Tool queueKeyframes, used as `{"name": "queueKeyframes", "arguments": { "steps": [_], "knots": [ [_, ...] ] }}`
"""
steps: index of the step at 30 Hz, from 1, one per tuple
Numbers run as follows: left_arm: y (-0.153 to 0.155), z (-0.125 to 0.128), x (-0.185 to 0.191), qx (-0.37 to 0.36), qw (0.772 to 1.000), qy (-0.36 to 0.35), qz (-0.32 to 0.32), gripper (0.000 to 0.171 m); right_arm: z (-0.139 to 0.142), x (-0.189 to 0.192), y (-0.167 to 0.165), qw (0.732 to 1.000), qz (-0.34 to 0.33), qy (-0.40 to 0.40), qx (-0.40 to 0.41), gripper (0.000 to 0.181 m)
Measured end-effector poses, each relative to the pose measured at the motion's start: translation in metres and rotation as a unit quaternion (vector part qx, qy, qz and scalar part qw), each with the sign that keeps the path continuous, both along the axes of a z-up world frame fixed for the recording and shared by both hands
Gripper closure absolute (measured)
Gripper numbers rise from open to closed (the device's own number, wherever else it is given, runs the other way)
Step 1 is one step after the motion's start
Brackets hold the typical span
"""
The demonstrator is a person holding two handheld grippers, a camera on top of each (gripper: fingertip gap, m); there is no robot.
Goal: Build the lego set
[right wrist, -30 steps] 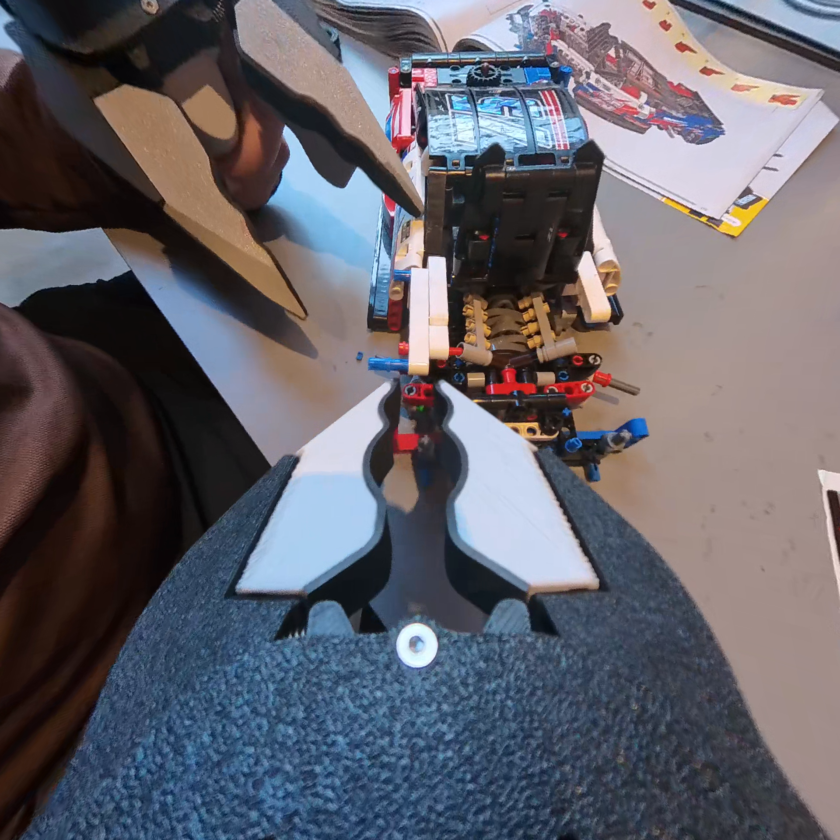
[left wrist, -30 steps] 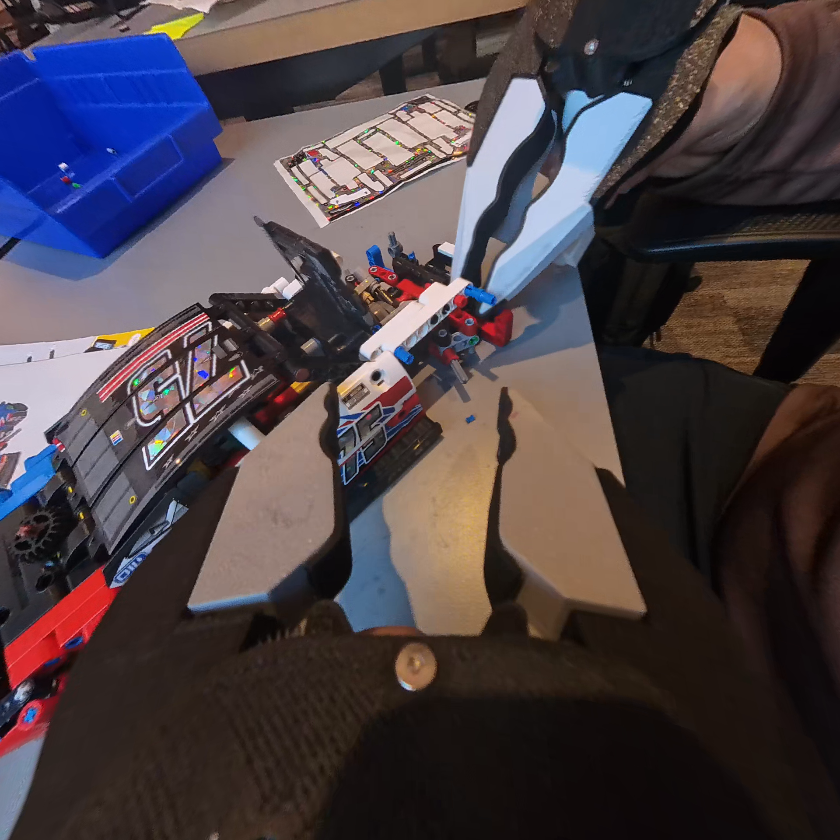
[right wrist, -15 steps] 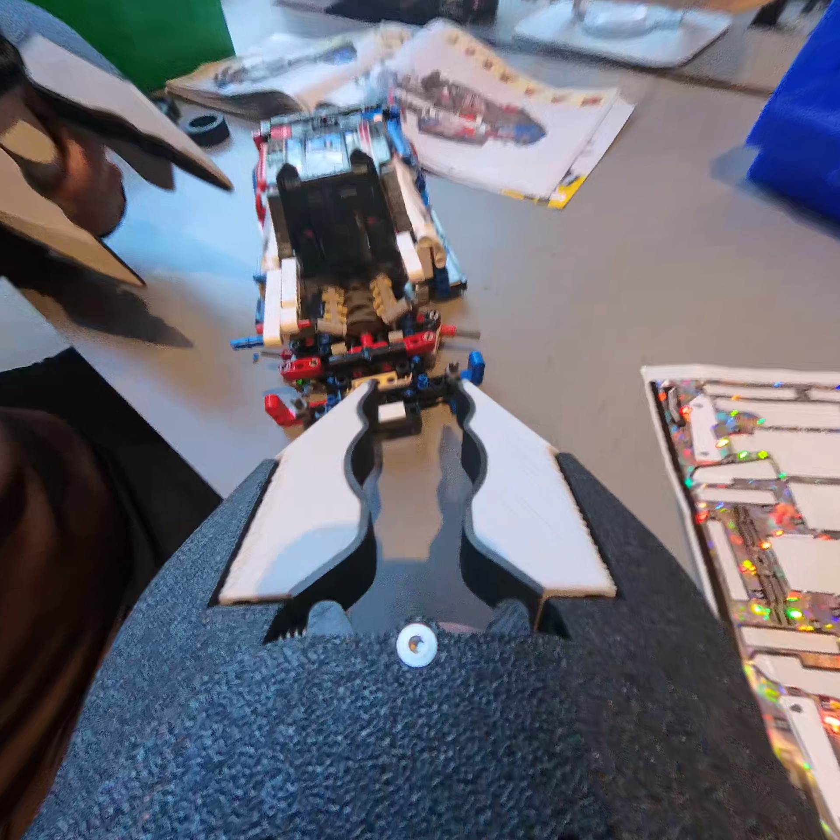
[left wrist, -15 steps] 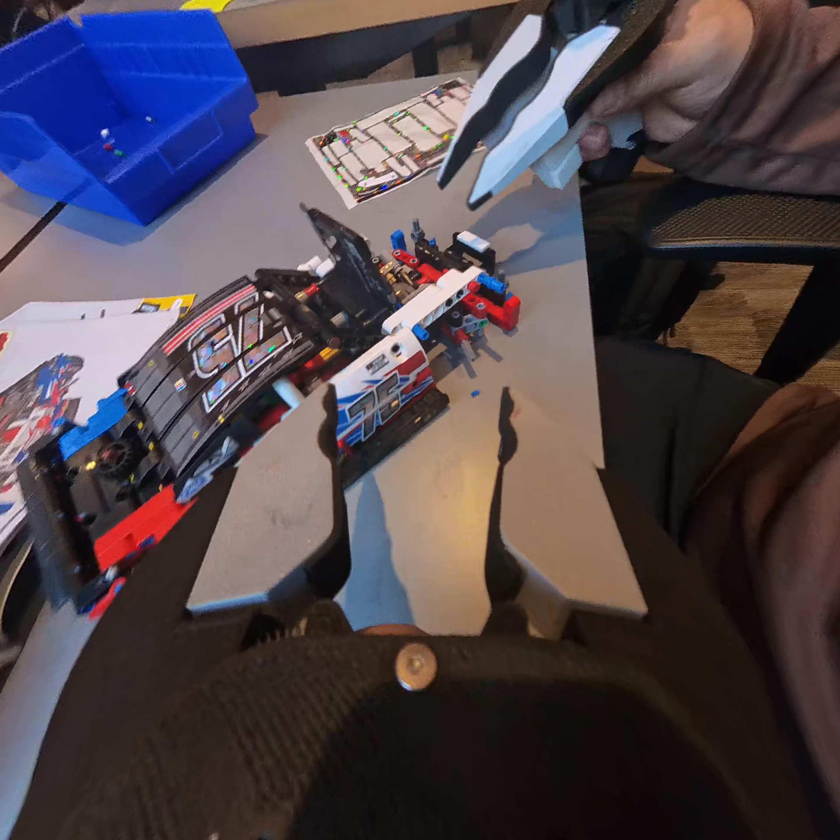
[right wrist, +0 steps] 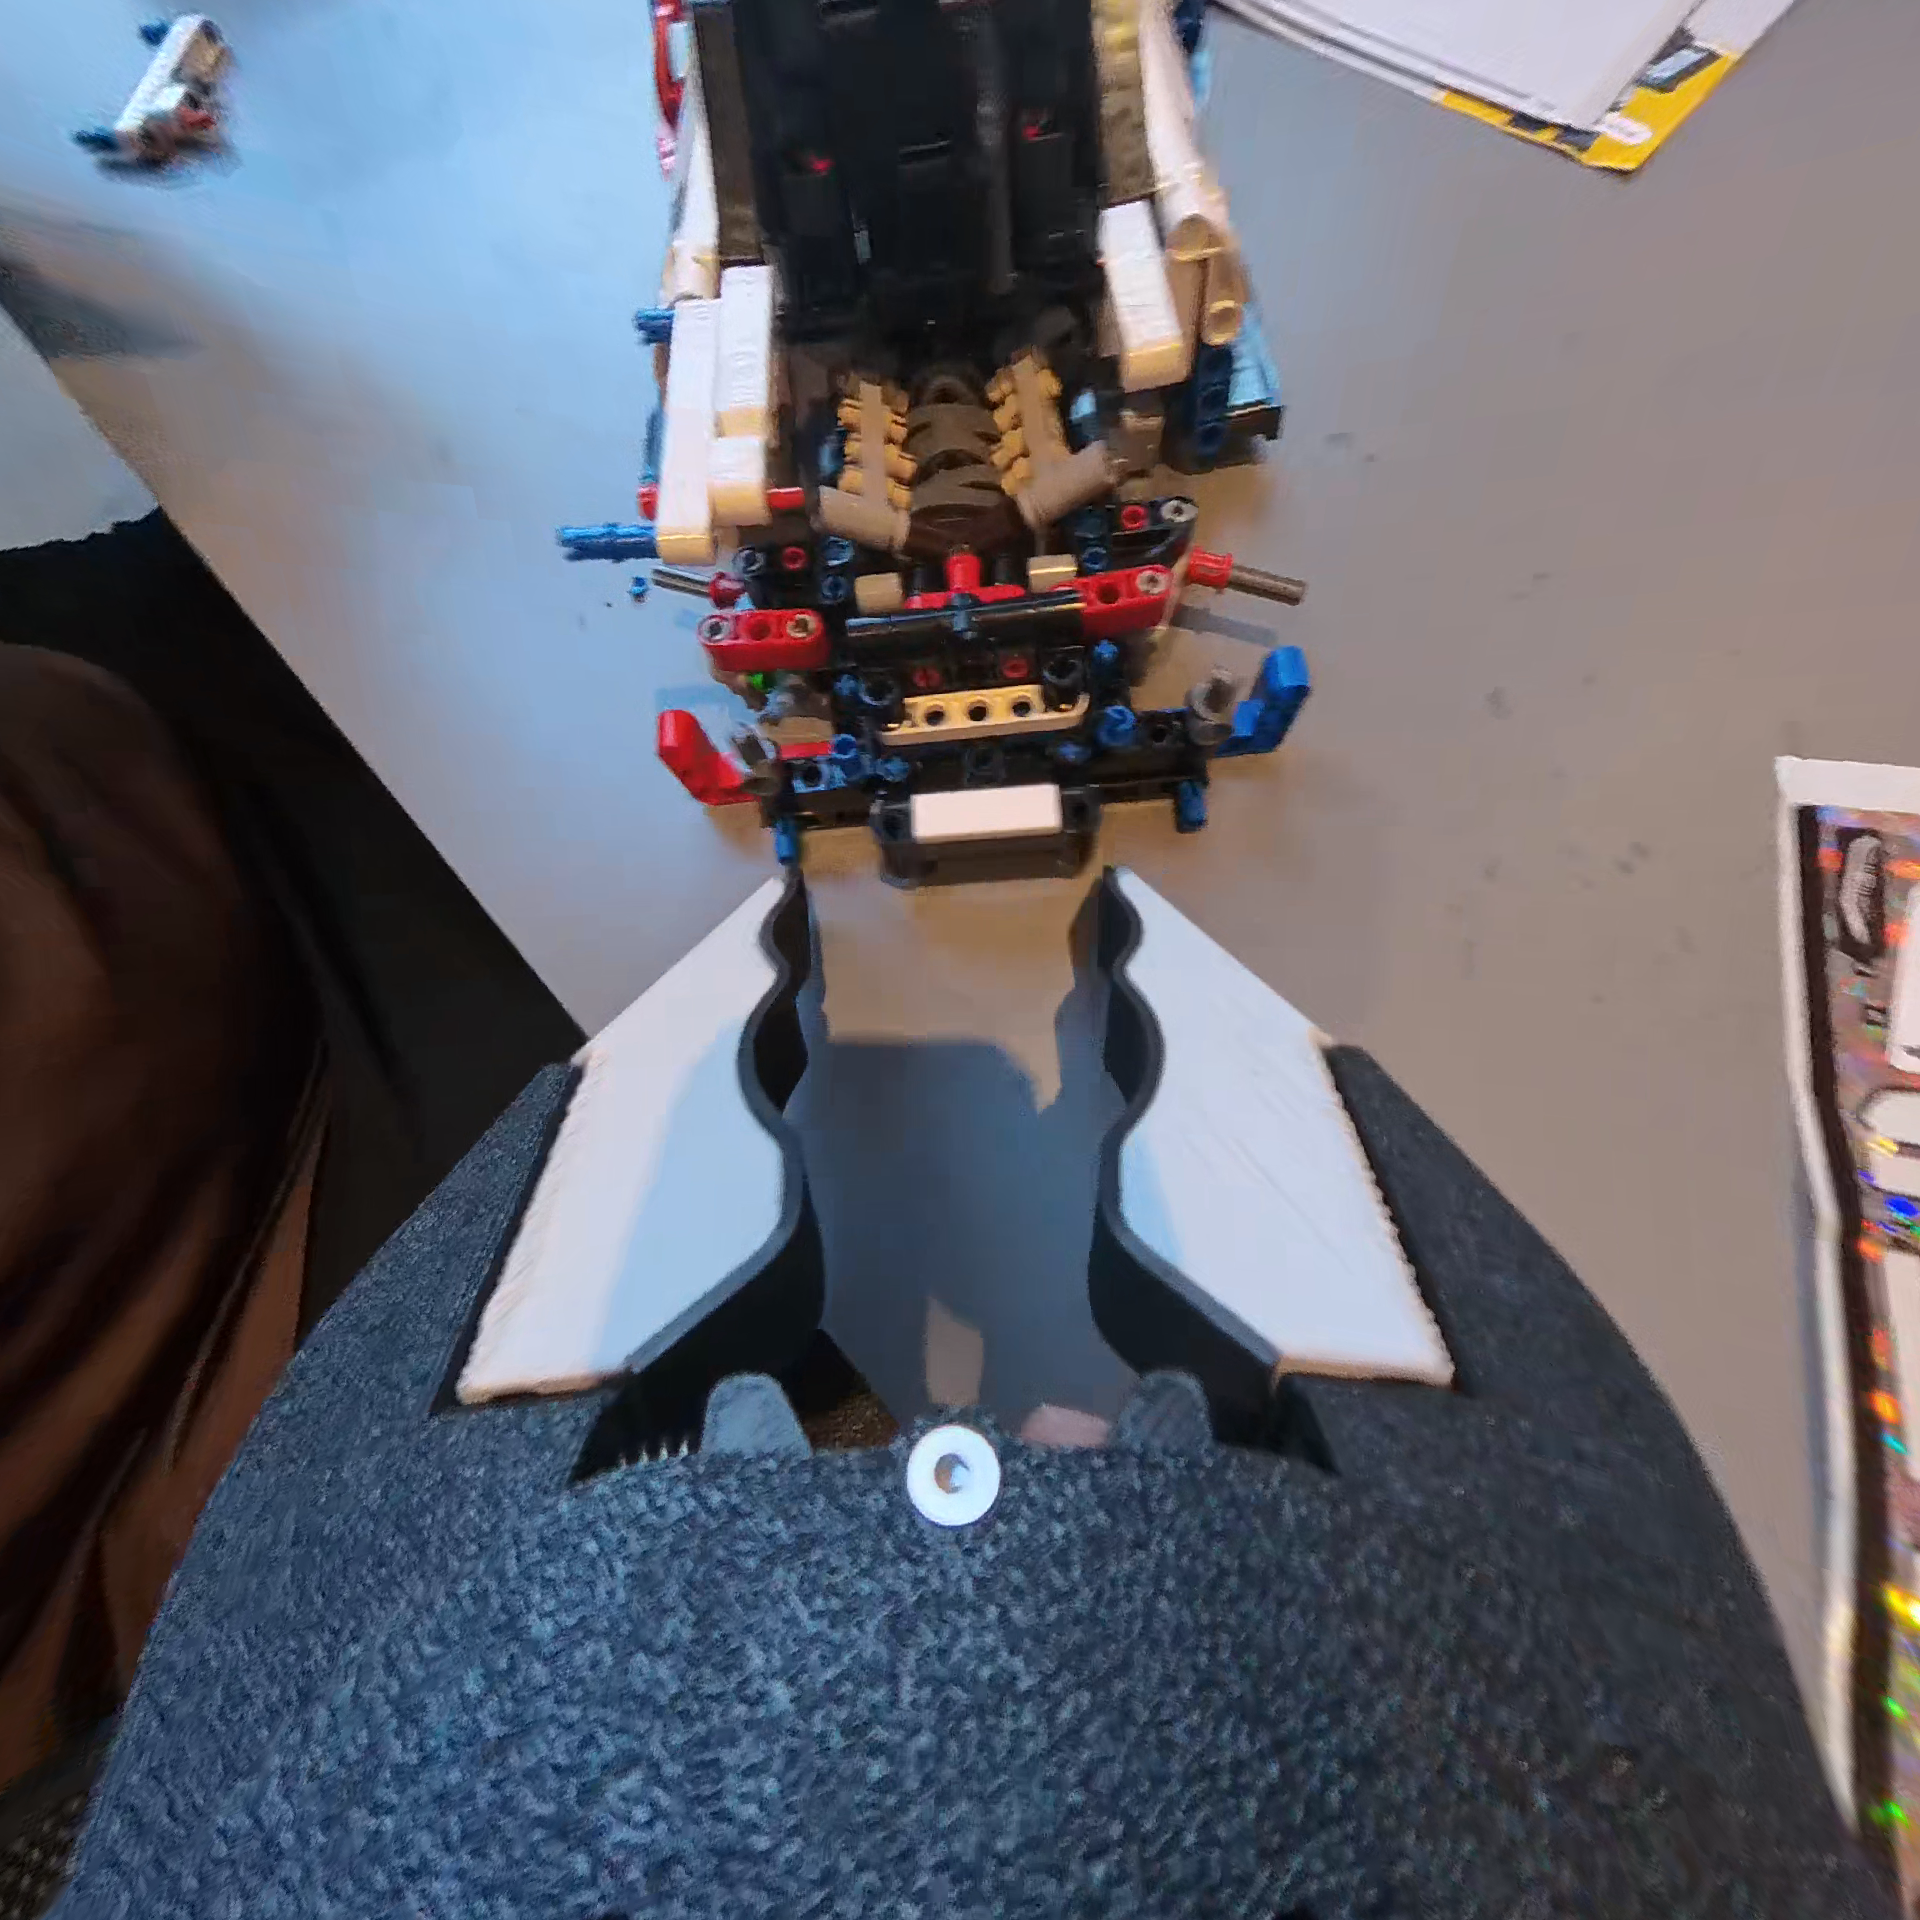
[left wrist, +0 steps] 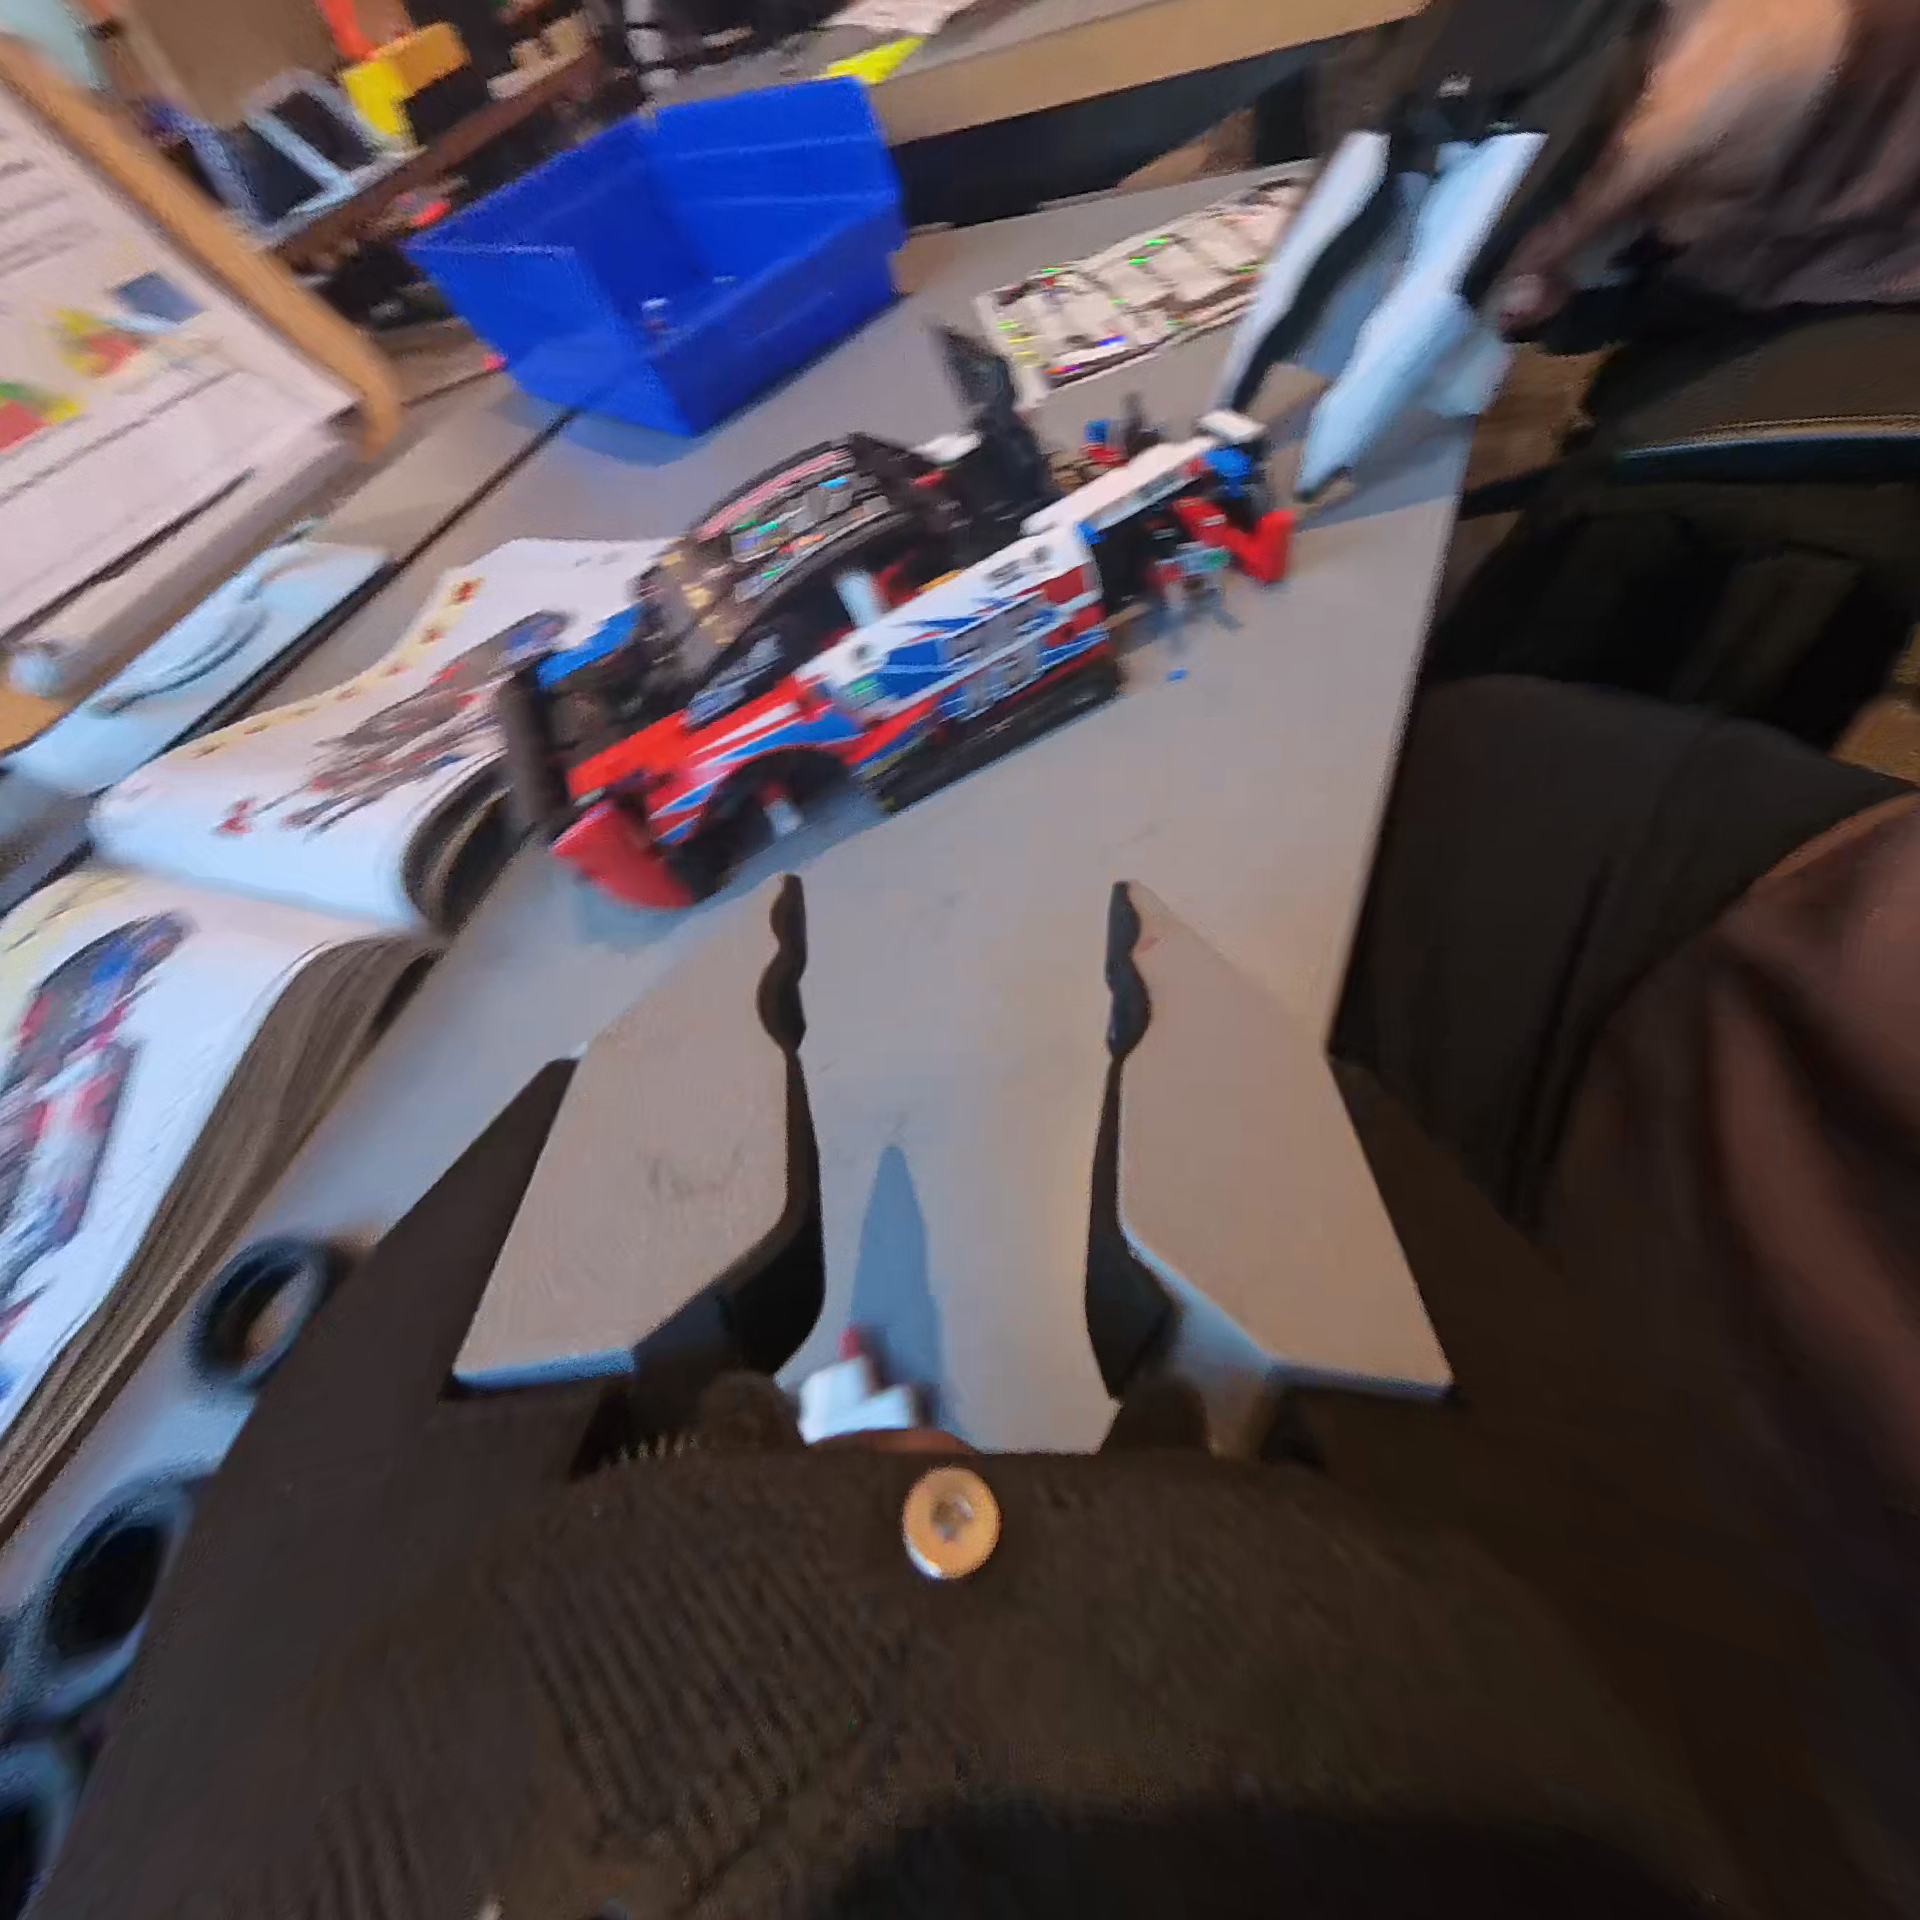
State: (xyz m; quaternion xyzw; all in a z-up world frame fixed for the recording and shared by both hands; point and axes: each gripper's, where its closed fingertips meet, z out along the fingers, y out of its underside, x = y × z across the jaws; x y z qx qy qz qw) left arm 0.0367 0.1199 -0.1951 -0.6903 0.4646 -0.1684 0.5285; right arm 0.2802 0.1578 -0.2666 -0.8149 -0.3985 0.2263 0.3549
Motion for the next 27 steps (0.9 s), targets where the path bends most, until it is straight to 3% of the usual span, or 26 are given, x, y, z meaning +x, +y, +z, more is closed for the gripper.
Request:
{"name": "queueKeyframes", "arguments": {
  "steps": [5,9,13,18,22,27],
  "knots": [
    [0.016,0.005,-0.075,-0.011,0.994,-0.037,0.107,0.115,-0.005,-0.007,-0.005,0.999,0.02,-0.04,0.015,0.127],
    [0.016,-0.009,-0.108,-0.019,0.986,-0.06,0.153,0.118,-0.006,-0.011,-0.01,0.998,0.034,-0.044,0.015,0.128],
    [0.016,0.0,-0.112,-0.002,0.985,-0.085,0.152,0.124,0.004,-0.007,-0.01,0.997,0.039,-0.052,0.037,0.14],
    [0.021,-0.007,-0.106,-0.042,0.988,-0.087,0.12,0.122,0.017,-0.007,-0.006,0.997,0.027,-0.006,0.069,0.145],
    [0.023,-0.005,-0.106,-0.034,0.988,-0.093,0.121,0.122,0.02,0.004,0.013,0.994,-0.01,-0.014,0.111,0.127],
    [0.02,-0.006,-0.103,-0.034,0.99,-0.086,0.11,0.122,0.03,-0.016,-0.002,0.992,0.057,0.087,0.074,0.137]
  ]
}}
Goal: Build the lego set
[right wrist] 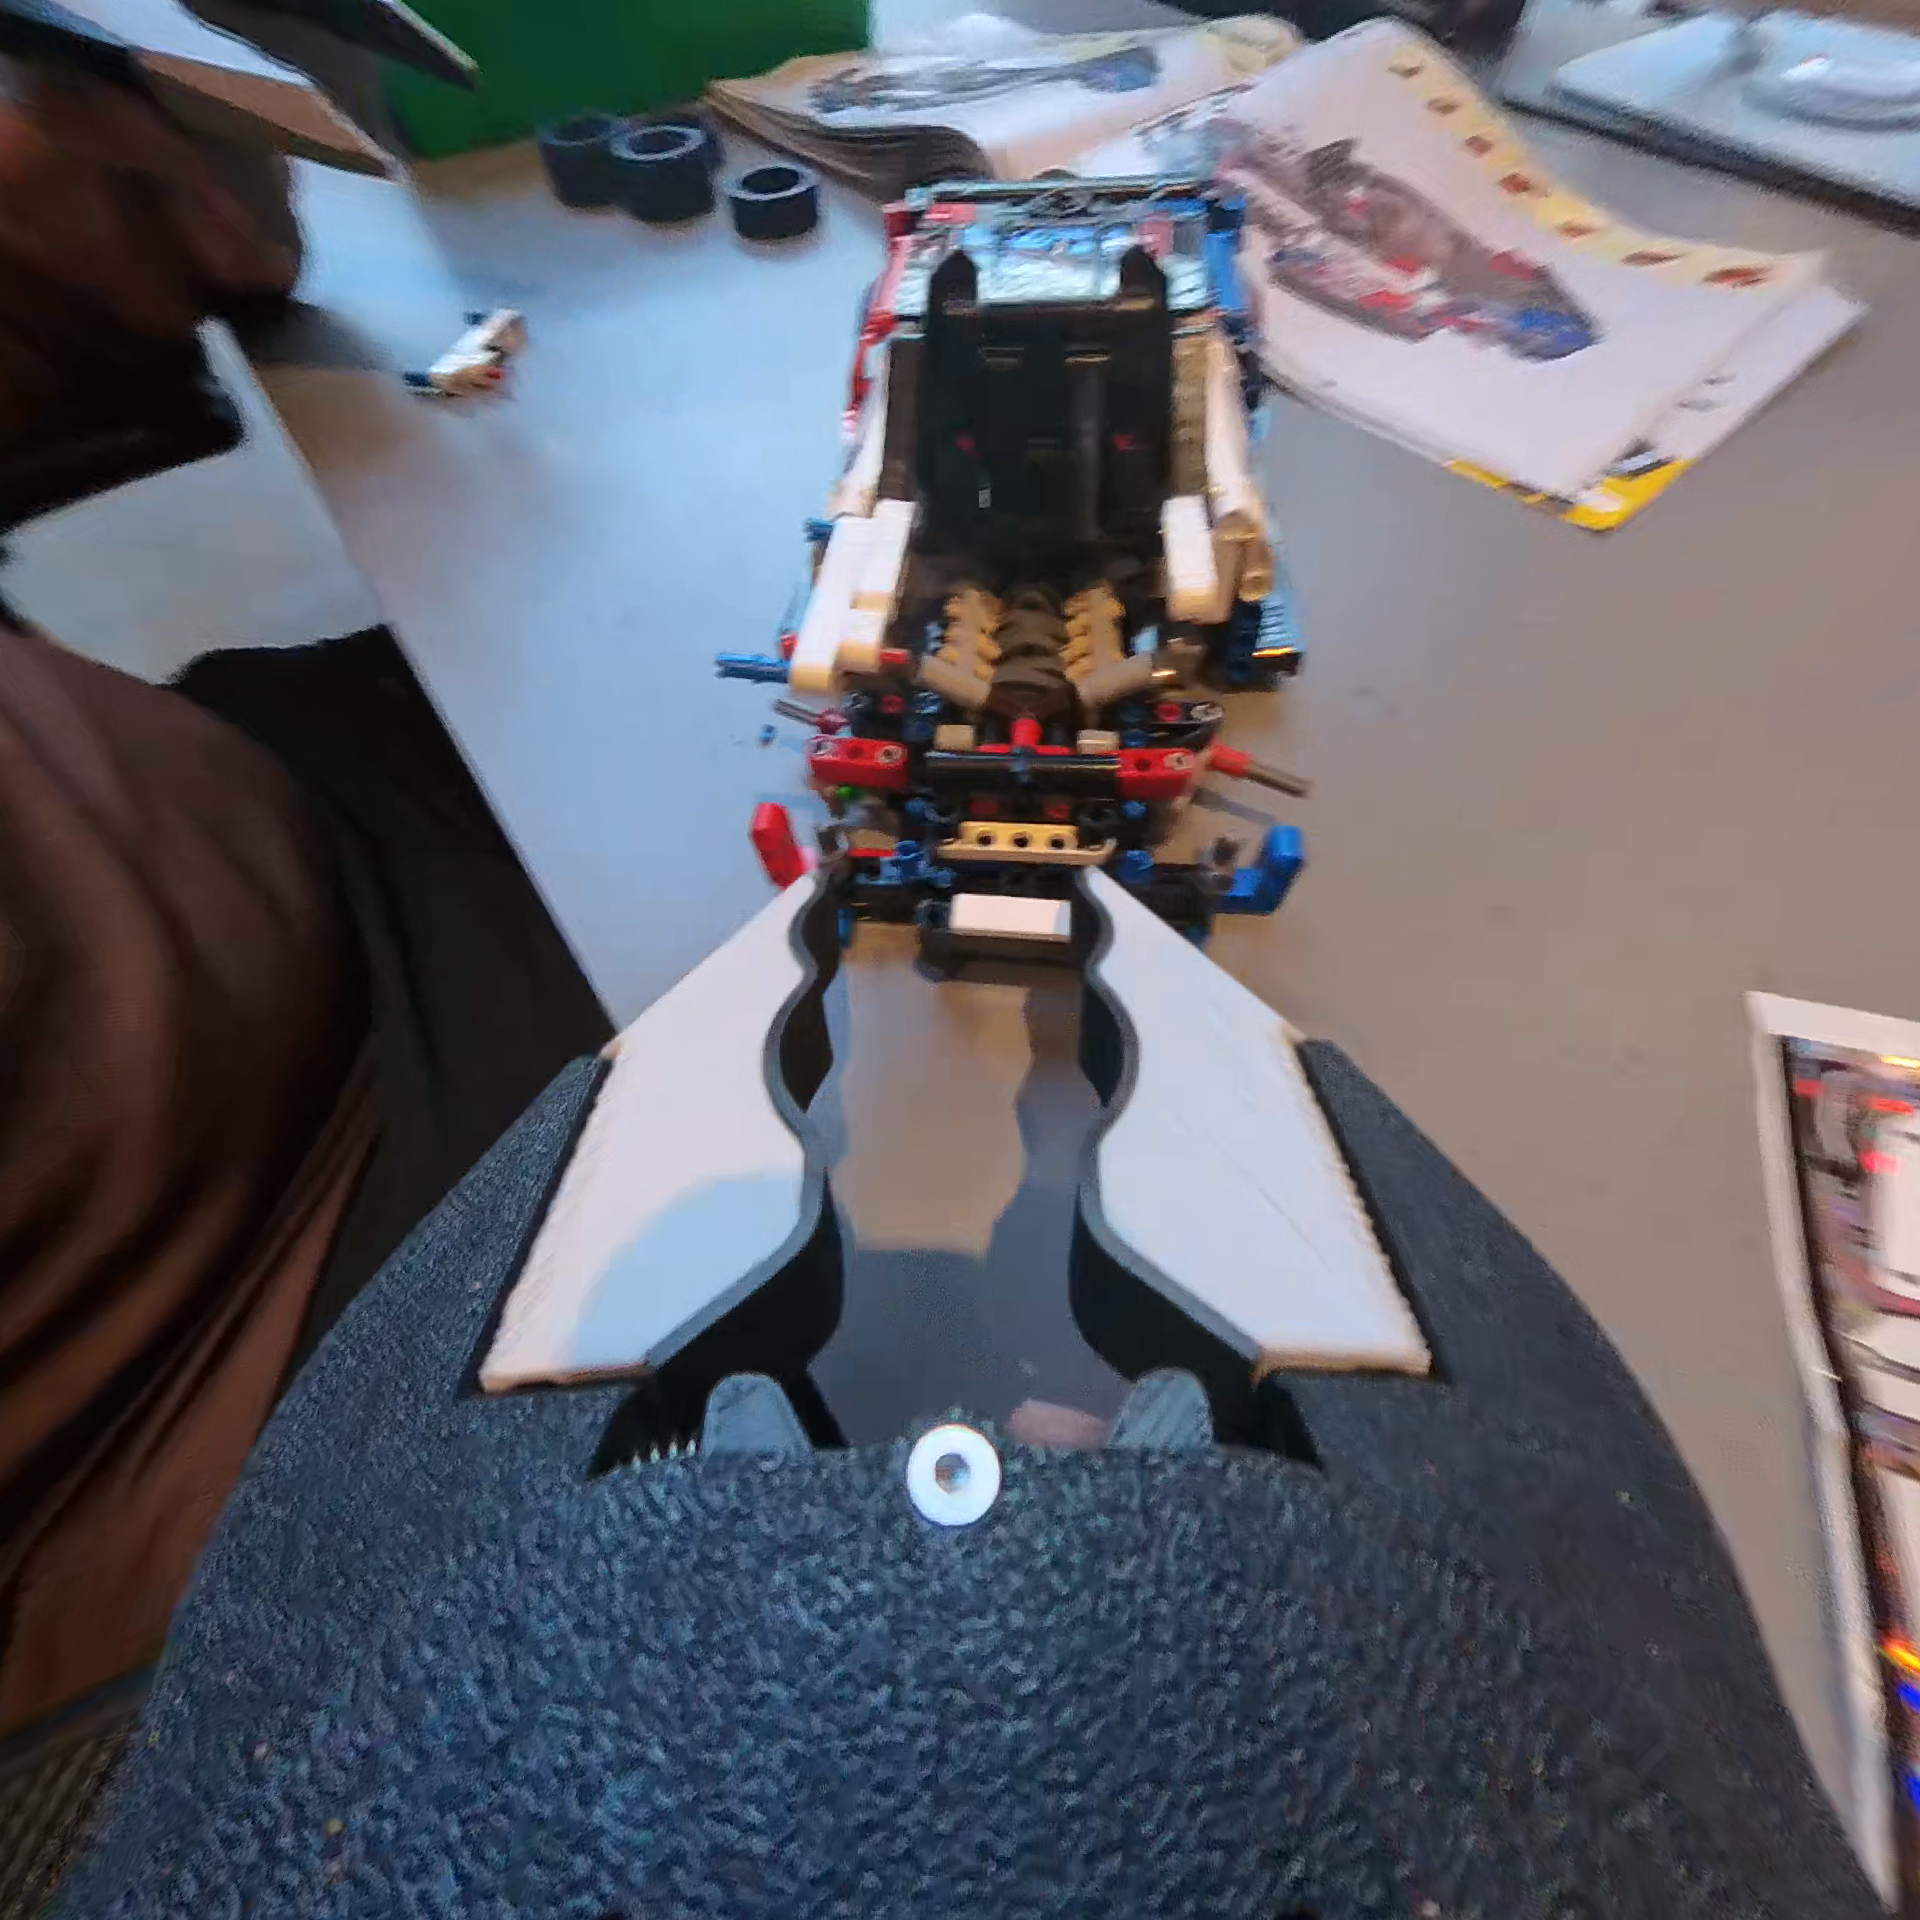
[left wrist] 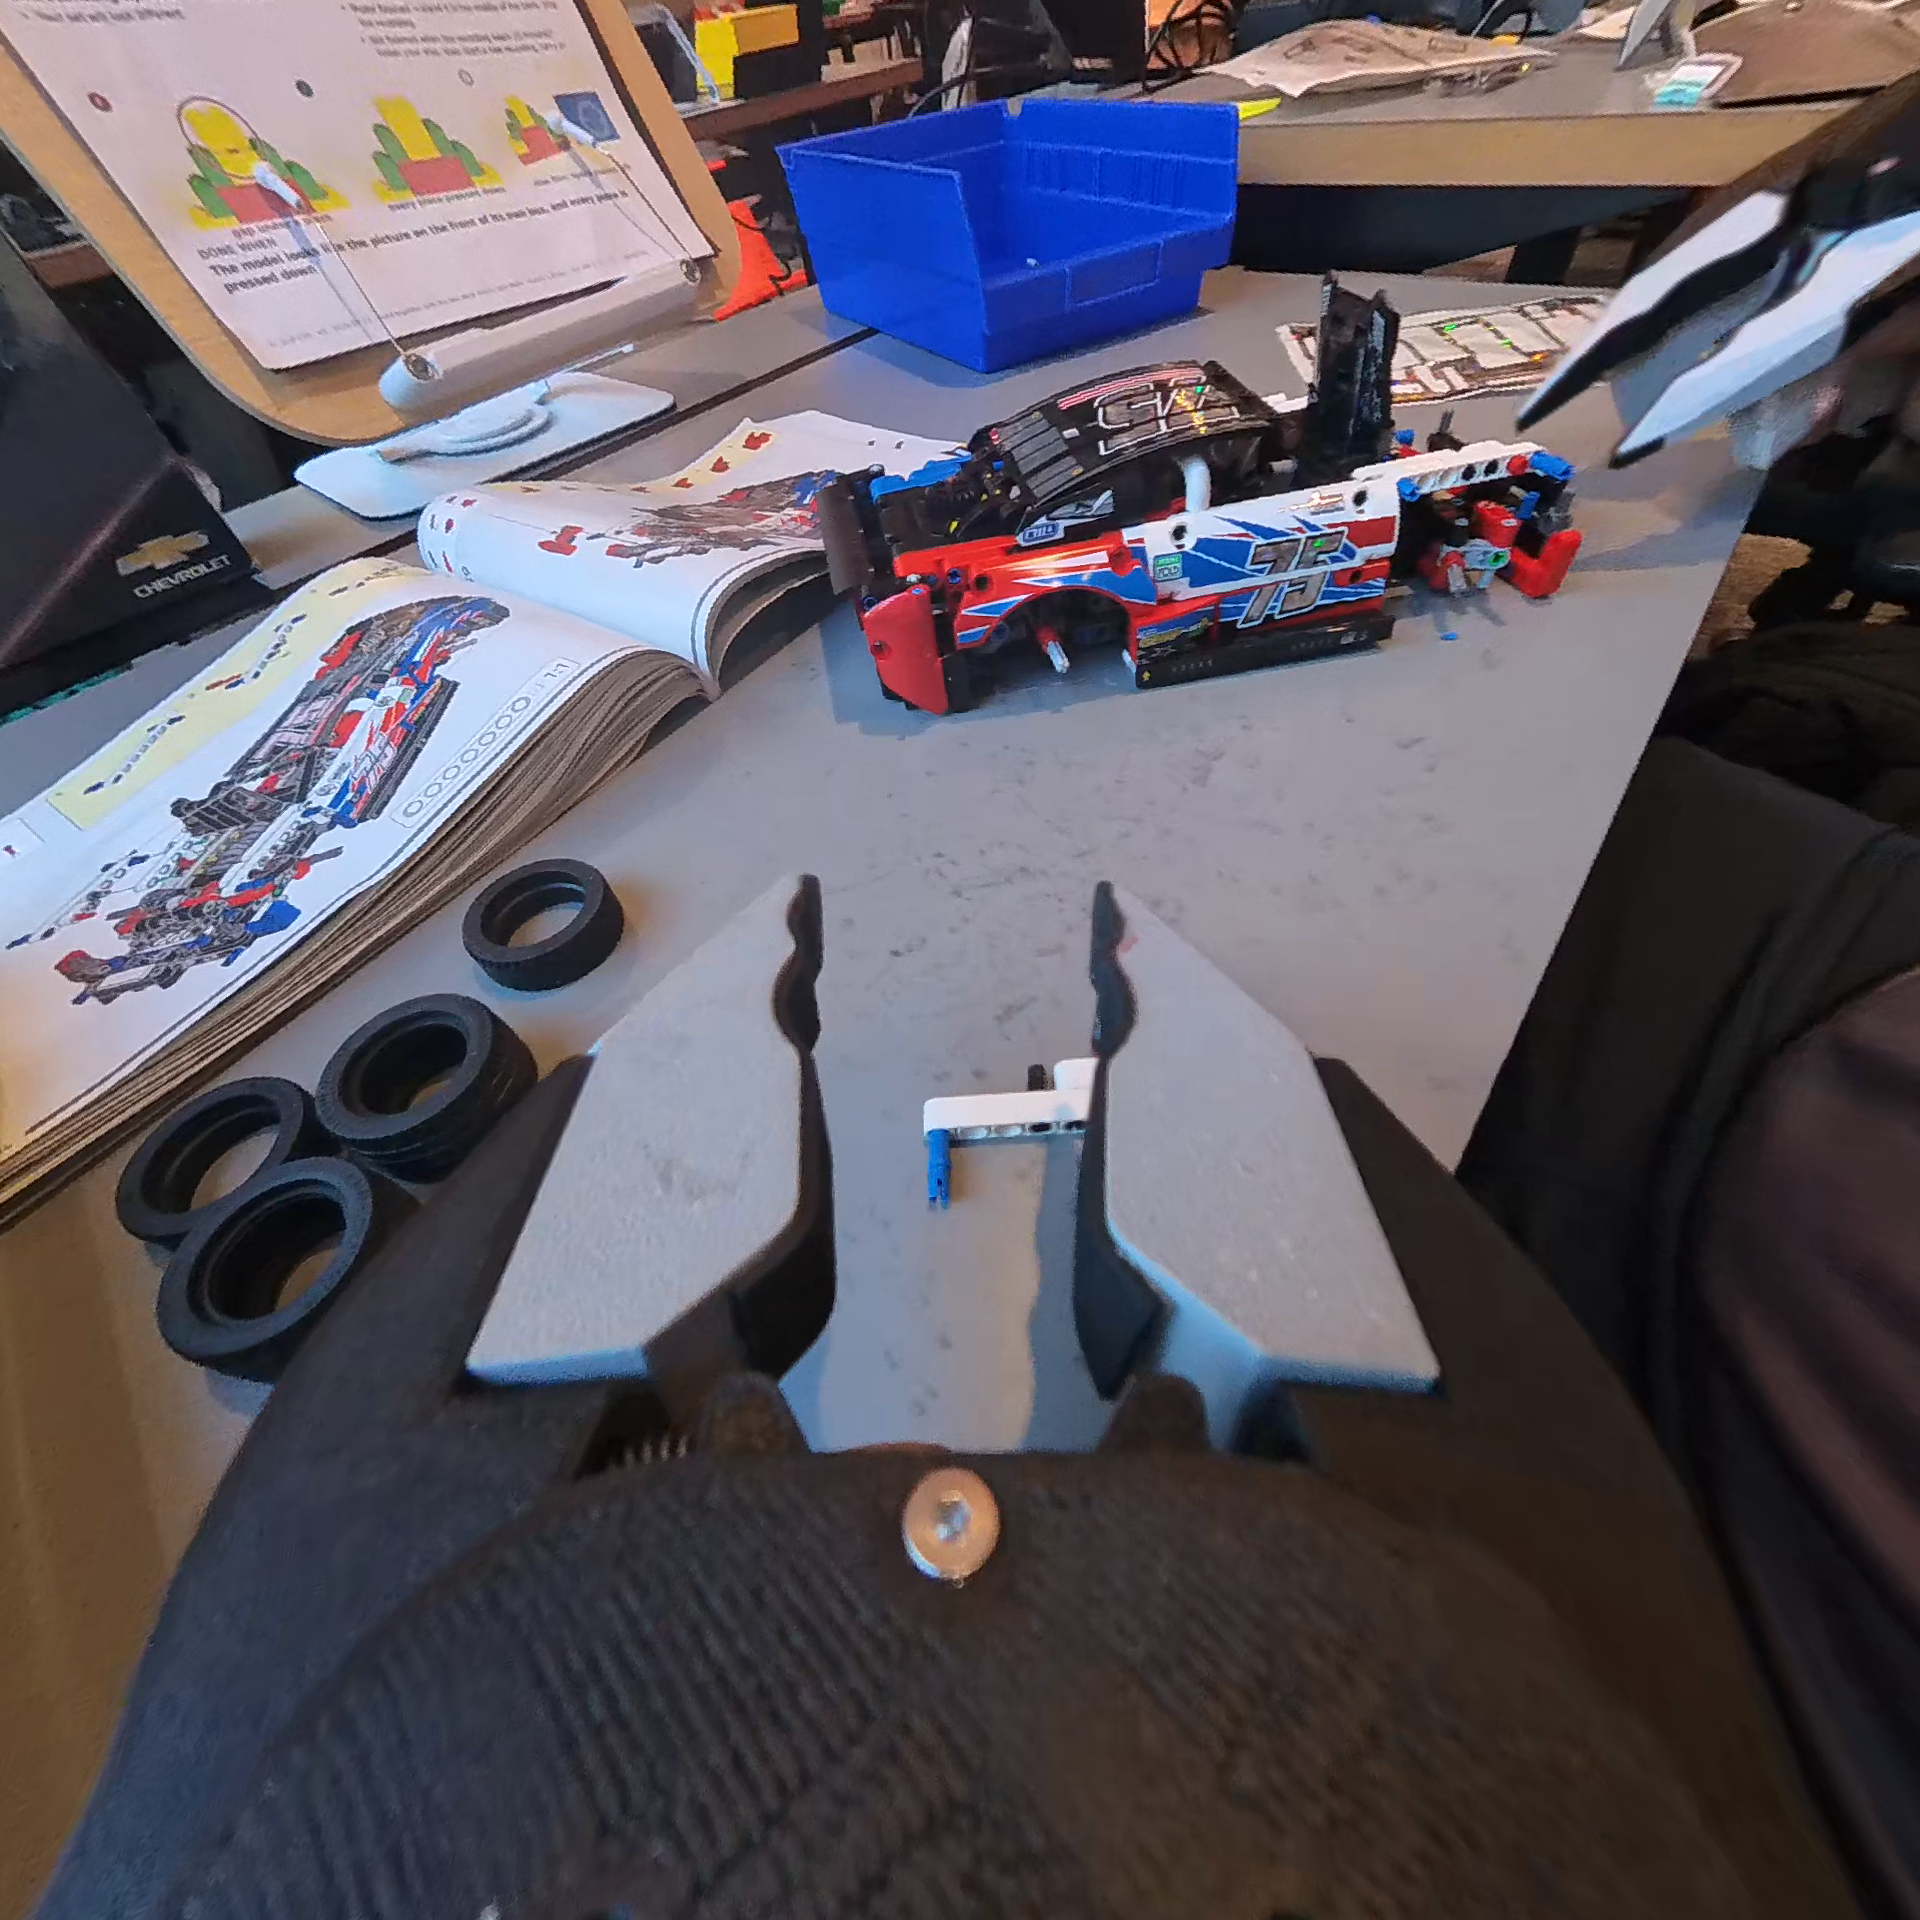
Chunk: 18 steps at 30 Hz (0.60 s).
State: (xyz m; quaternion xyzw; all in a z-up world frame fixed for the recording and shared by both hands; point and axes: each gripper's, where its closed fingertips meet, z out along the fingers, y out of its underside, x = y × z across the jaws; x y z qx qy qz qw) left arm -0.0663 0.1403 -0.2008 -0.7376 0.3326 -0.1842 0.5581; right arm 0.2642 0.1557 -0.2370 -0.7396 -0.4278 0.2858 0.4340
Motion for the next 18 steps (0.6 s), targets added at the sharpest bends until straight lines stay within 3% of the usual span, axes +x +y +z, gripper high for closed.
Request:
{"name": "queueKeyframes", "arguments": {
  "steps": [5,14,18],
  "knots": [
    [0.0,0.004,0.001,0.005,1.0,-0.014,-0.013,0.124,0.001,-0.002,-0.007,0.998,0.027,0.046,-0.037,0.135],
    [0.002,0.011,-0.001,0.007,0.999,-0.043,-0.023,0.126,0.051,0.022,0.013,0.972,-0.005,0.228,-0.06,0.138],
    [0.002,0.01,0.0,0.005,0.999,-0.044,-0.026,0.126,0.052,0.025,0.015,0.969,-0.01,0.237,-0.065,0.145]
  ]
}}
